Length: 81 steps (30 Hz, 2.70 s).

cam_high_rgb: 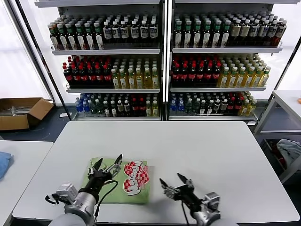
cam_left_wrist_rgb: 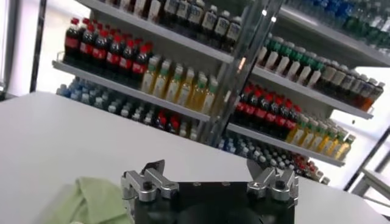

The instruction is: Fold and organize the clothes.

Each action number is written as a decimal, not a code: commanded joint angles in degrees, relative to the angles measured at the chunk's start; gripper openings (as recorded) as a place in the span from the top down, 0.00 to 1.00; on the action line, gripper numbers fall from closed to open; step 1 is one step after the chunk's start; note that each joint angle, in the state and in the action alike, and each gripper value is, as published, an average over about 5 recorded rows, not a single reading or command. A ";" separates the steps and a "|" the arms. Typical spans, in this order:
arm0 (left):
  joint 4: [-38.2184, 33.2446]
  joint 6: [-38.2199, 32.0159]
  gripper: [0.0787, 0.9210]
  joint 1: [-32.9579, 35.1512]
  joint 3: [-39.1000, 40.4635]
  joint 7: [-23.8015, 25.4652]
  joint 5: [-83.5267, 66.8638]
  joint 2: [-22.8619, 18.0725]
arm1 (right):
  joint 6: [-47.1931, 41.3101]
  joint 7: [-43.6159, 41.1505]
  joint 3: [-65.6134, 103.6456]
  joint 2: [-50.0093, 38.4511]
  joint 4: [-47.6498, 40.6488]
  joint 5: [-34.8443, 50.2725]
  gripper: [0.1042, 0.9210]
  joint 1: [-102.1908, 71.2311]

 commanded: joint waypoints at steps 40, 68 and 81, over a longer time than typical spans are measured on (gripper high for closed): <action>-4.19 0.19 0.12 3.69 -6.21 0.60 0.59 -4.06 | -5.64 -3.84 8.85 -11.63 0.78 0.79 0.96 2.49; -4.05 0.14 0.12 4.35 -6.18 0.65 1.48 -5.25 | 5.01 1.69 -0.27 -1.83 -3.54 -9.17 0.22 8.25; -3.43 -0.09 0.12 4.62 -6.56 0.90 1.62 -5.25 | -2.45 5.87 -3.31 1.60 -16.06 -8.69 0.12 11.63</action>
